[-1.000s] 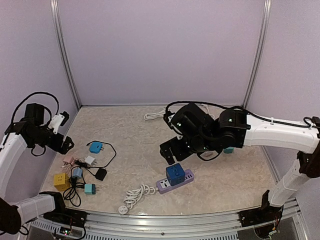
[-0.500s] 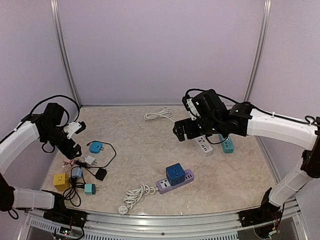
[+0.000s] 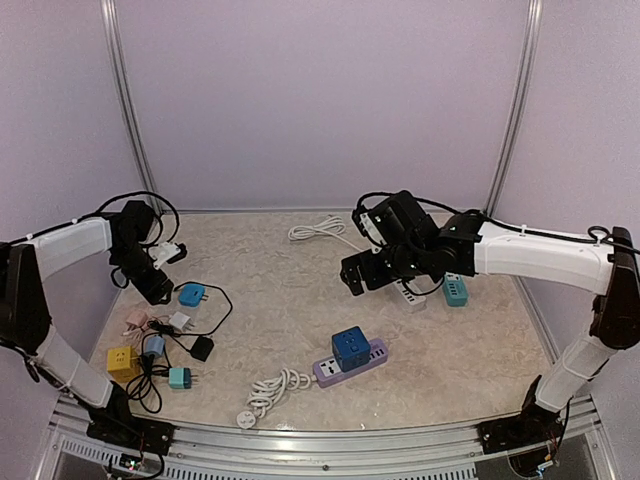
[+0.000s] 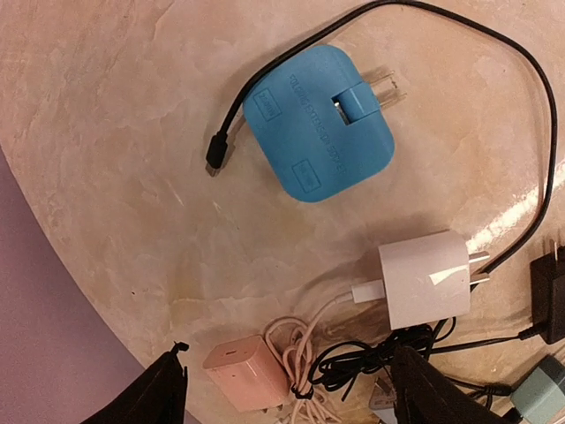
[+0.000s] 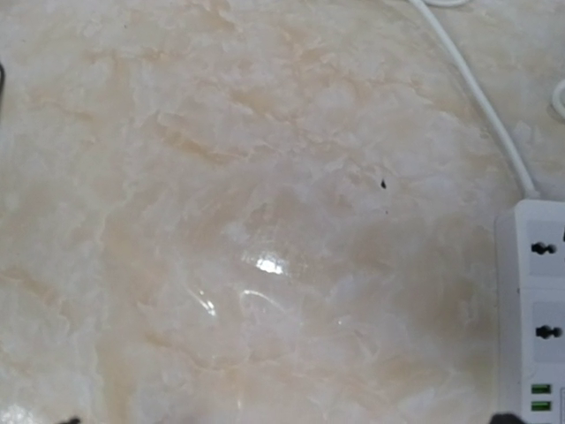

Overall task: Insert the plug
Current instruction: Pick up the plug from the center of the board.

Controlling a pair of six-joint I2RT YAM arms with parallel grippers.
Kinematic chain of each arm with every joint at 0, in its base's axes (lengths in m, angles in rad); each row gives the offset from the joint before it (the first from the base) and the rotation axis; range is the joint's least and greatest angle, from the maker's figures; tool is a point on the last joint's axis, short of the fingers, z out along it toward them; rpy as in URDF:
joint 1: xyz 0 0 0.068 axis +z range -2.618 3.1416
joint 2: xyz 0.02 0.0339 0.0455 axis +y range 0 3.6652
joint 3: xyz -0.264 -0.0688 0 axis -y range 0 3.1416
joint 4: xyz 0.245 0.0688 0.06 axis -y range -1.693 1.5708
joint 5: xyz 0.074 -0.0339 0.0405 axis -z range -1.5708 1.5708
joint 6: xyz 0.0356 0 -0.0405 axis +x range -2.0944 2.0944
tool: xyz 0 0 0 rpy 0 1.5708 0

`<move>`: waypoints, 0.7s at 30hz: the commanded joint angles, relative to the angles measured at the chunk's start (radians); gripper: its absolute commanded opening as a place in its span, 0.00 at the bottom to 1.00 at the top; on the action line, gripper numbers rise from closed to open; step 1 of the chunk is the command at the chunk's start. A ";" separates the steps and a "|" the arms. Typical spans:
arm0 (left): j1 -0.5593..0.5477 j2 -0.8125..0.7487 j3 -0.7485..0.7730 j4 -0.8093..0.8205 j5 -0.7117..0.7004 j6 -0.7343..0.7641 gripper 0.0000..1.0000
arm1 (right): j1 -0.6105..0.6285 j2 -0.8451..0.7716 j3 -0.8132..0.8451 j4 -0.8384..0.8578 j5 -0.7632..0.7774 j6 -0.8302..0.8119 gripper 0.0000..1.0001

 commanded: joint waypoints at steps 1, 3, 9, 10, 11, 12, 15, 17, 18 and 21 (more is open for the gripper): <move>-0.009 -0.003 -0.012 -0.043 0.090 0.093 0.77 | -0.010 0.012 -0.005 -0.017 -0.002 -0.006 1.00; -0.029 -0.059 -0.059 -0.059 0.175 0.174 0.78 | -0.009 0.015 -0.015 -0.006 -0.005 -0.008 1.00; -0.133 -0.251 -0.185 -0.111 0.316 0.372 0.80 | -0.009 0.051 0.023 -0.013 -0.038 -0.011 0.99; -0.151 -0.255 -0.184 -0.147 0.320 0.373 0.78 | -0.009 0.056 0.028 -0.020 -0.041 -0.009 1.00; -0.168 -0.253 -0.188 -0.184 0.318 0.378 0.77 | -0.009 0.058 0.029 -0.023 -0.044 -0.008 1.00; -0.192 -0.253 -0.203 -0.217 0.312 0.391 0.77 | -0.009 0.056 0.025 -0.023 -0.044 -0.004 1.00; -0.246 -0.287 -0.282 -0.238 0.266 0.437 0.80 | -0.009 0.049 0.006 -0.009 -0.048 0.009 1.00; -0.265 -0.308 -0.315 -0.183 0.241 0.399 0.81 | -0.009 0.045 -0.004 0.004 -0.058 0.016 1.00; -0.271 -0.307 -0.324 -0.140 0.231 0.368 0.82 | -0.009 0.048 -0.002 0.009 -0.065 0.019 1.00; -0.294 -0.294 -0.340 -0.035 0.207 0.329 0.81 | -0.010 0.060 0.014 0.007 -0.084 0.023 1.00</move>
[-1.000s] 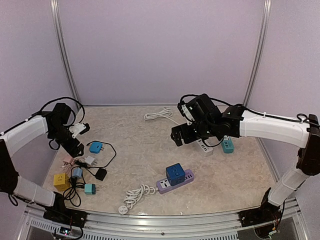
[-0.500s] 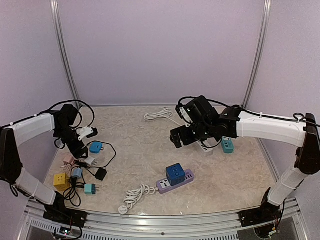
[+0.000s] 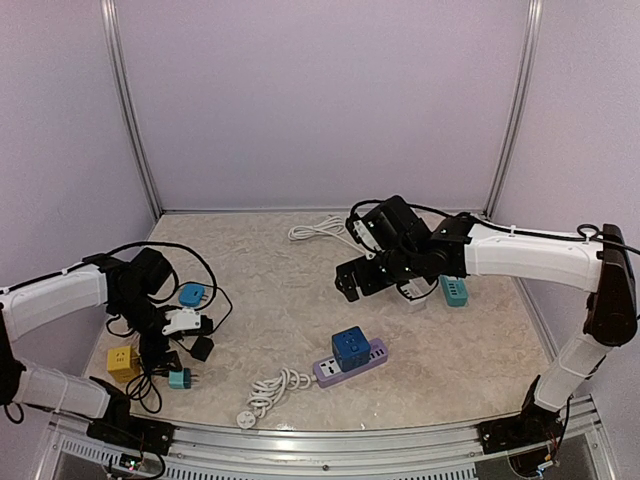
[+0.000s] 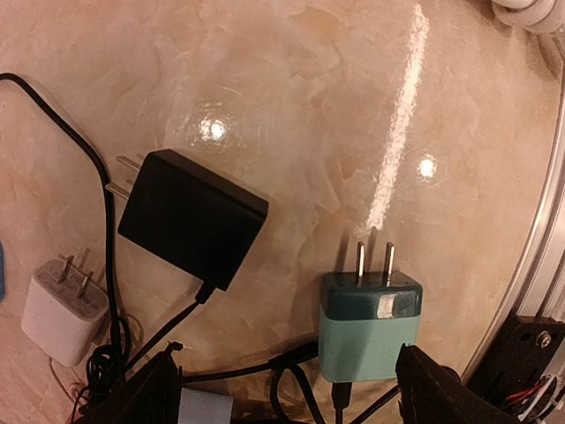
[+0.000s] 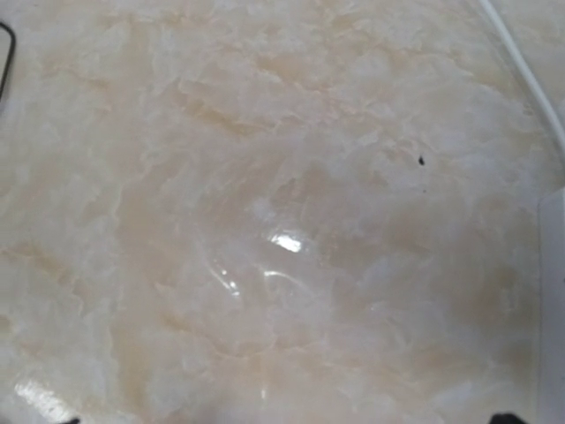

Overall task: Insert the plug
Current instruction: Pick up the plug from the center of the board.

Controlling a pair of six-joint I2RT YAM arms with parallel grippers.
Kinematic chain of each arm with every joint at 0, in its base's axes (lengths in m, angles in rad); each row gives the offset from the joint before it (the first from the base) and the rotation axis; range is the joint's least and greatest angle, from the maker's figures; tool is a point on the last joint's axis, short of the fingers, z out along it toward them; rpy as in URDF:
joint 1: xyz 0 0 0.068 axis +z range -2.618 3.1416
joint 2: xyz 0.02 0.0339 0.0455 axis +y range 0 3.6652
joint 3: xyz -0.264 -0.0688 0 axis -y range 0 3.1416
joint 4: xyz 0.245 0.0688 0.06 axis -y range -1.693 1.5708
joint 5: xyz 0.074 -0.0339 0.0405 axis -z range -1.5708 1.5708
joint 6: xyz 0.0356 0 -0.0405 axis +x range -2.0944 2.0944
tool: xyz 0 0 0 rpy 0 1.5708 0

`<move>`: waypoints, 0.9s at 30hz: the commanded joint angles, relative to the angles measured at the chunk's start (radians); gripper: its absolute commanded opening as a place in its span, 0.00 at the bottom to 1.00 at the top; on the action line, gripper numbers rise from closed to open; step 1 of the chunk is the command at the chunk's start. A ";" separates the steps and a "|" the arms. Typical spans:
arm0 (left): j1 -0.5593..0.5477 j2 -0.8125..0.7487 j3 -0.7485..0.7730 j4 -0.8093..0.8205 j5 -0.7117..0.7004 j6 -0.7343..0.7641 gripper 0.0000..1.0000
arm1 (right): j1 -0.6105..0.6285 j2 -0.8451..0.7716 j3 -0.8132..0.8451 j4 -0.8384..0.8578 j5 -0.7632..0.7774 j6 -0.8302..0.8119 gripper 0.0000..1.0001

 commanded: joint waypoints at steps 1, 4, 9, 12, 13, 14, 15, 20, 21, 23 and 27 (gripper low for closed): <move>-0.030 0.005 -0.015 0.148 -0.042 -0.043 0.81 | -0.009 0.017 0.014 -0.001 -0.033 0.018 1.00; -0.035 0.031 -0.003 0.206 -0.058 -0.061 0.81 | -0.009 0.013 0.014 -0.019 -0.031 0.026 1.00; -0.039 0.088 0.008 0.209 -0.051 -0.056 0.80 | -0.009 -0.015 -0.018 -0.007 -0.021 0.047 1.00; -0.063 0.069 -0.026 0.236 -0.065 0.001 0.80 | -0.008 -0.015 -0.021 -0.003 -0.026 0.049 1.00; -0.069 0.064 -0.030 0.244 -0.070 0.015 0.81 | -0.009 -0.009 -0.018 -0.002 -0.028 0.048 1.00; -0.075 0.064 -0.030 0.262 -0.077 0.019 0.82 | -0.009 -0.003 -0.011 -0.004 -0.032 0.048 1.00; -0.080 0.068 -0.028 0.278 -0.088 0.020 0.82 | -0.008 0.004 -0.003 -0.006 -0.037 0.045 1.00; -0.101 0.115 -0.018 0.334 -0.120 0.053 0.83 | -0.007 0.031 0.027 -0.024 -0.057 0.042 1.00; -0.102 0.124 -0.018 0.332 -0.115 0.070 0.83 | -0.008 0.030 0.026 -0.025 -0.058 0.043 1.00; -0.106 0.145 -0.018 0.322 -0.108 0.111 0.83 | -0.007 0.025 0.019 -0.027 -0.057 0.047 1.00; -0.129 0.170 -0.016 0.299 -0.112 0.188 0.82 | -0.008 0.020 0.012 -0.029 -0.055 0.052 1.00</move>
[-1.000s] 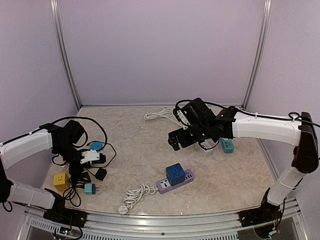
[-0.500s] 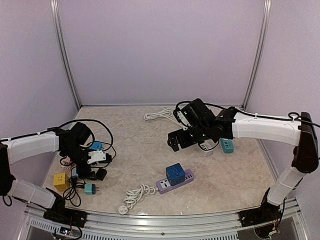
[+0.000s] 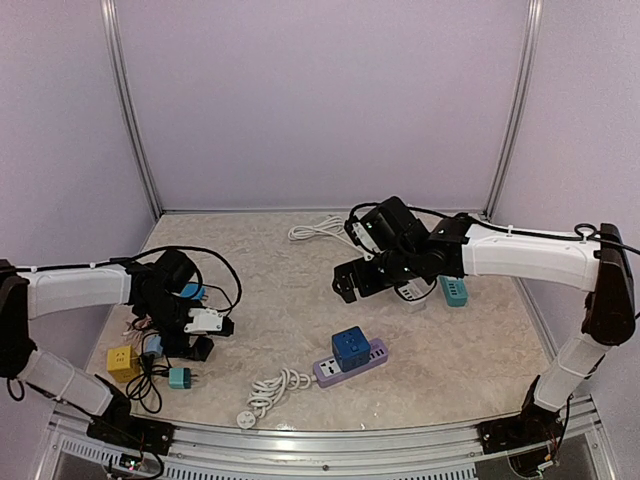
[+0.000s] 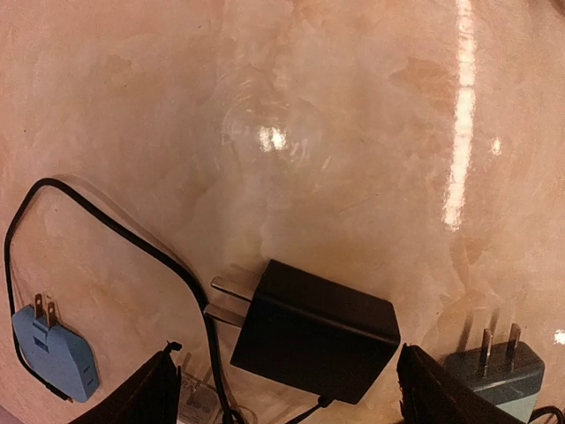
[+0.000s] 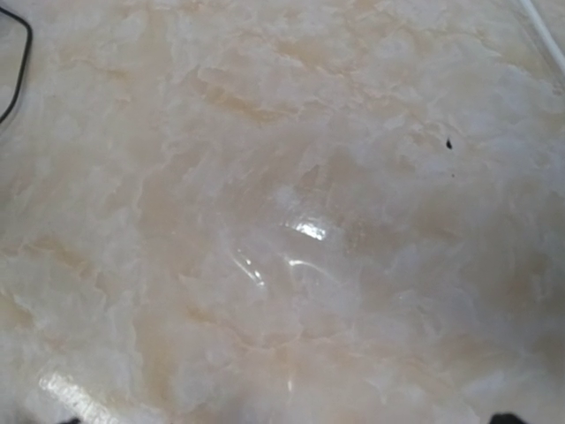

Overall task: Insert the plug
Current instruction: Pick up the plug from the center of the board.

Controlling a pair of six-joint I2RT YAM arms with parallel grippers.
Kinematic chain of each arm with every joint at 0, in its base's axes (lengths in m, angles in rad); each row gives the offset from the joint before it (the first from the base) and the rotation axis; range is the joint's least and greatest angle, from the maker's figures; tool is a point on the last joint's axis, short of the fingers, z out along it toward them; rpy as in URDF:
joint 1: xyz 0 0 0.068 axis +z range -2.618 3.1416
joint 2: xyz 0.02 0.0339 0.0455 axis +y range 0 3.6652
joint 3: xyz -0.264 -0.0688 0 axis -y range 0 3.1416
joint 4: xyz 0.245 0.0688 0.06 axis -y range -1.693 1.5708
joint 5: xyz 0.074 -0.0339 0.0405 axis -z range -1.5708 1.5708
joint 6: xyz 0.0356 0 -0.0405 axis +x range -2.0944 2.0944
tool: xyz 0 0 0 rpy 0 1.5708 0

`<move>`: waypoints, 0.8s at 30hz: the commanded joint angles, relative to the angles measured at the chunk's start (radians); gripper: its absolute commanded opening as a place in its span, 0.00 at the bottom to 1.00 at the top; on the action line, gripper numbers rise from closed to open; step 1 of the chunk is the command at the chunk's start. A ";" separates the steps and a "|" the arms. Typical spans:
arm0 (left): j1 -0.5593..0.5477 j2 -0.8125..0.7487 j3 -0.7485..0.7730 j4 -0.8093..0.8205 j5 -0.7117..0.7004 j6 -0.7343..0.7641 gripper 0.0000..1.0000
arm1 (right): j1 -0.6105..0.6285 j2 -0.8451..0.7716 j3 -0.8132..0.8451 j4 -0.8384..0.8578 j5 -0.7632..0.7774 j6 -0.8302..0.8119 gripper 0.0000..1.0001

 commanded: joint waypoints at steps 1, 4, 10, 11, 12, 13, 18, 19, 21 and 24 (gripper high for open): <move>-0.026 0.024 0.000 -0.012 0.002 0.123 0.82 | -0.008 0.009 0.008 -0.026 -0.012 0.011 1.00; -0.025 0.049 0.006 -0.016 -0.002 0.163 0.82 | -0.007 0.017 0.013 -0.026 -0.016 0.012 1.00; -0.025 0.116 0.046 -0.024 0.005 0.166 0.80 | -0.008 0.026 0.021 -0.032 -0.021 0.011 1.00; -0.025 0.120 0.049 -0.024 0.009 0.167 0.80 | -0.008 0.025 0.020 -0.032 -0.021 0.011 1.00; -0.025 0.123 0.051 -0.022 0.009 0.166 0.79 | -0.007 0.025 0.018 -0.033 -0.020 0.011 1.00; -0.026 0.124 0.052 -0.022 0.012 0.166 0.78 | -0.007 0.025 0.017 -0.033 -0.018 0.012 1.00; -0.025 0.124 0.055 -0.023 0.015 0.164 0.68 | -0.008 0.030 0.018 -0.032 -0.017 0.008 1.00; -0.025 0.124 0.056 -0.026 0.011 0.164 0.65 | -0.007 0.031 0.020 -0.032 -0.019 0.007 1.00; -0.026 0.128 0.060 -0.035 0.008 0.162 0.58 | -0.008 0.035 0.024 -0.034 -0.019 0.005 1.00; -0.025 0.125 0.066 -0.048 0.016 0.158 0.48 | -0.007 0.035 0.024 -0.036 -0.020 0.003 1.00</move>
